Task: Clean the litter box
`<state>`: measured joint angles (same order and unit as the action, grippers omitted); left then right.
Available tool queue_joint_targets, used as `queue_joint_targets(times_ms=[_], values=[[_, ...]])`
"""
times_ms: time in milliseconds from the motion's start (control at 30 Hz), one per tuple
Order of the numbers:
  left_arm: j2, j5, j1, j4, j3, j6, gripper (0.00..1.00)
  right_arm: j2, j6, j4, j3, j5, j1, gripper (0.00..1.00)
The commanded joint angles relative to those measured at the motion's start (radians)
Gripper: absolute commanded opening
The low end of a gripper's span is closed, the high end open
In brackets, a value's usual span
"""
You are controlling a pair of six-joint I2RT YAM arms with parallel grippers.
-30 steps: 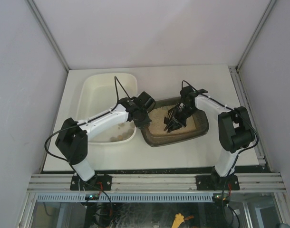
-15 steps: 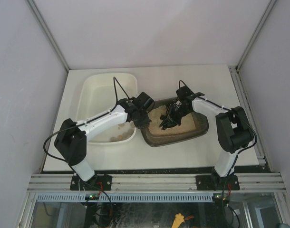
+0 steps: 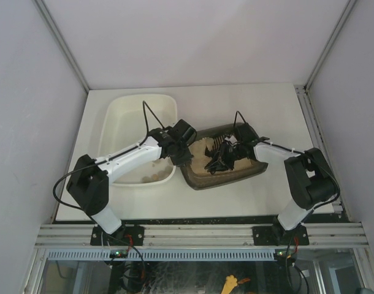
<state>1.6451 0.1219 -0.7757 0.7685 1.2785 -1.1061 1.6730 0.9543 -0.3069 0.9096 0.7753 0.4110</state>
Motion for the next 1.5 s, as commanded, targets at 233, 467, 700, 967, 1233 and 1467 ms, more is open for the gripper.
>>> queue_joint_targets(times_ms=[233,467,700,967,1233,1467], values=[[-0.084,-0.062,0.008,-0.11,0.011,0.03,0.25,-0.179,-0.049,0.061,-0.113,-0.019,0.009,0.0],[-0.084,-0.044,0.039,-0.108,0.032,0.085,0.76,-0.21,-0.137,-0.006,-0.12,-0.013,0.007,0.0],[-0.086,-0.054,0.072,-0.119,0.025,0.131,1.0,-0.277,-0.198,-0.023,-0.164,-0.027,0.003,0.0],[-0.092,-0.076,0.097,-0.081,0.197,0.268,1.0,-0.37,-0.232,-0.015,-0.222,-0.033,-0.015,0.0],[-0.127,-0.279,0.256,-0.033,0.291,0.474,1.0,-0.595,-0.203,0.213,-0.392,-0.046,-0.021,0.0],[-0.23,-0.456,0.461,0.056,0.218,0.667,1.0,-0.726,-0.24,0.284,-0.484,-0.05,-0.021,0.0]])
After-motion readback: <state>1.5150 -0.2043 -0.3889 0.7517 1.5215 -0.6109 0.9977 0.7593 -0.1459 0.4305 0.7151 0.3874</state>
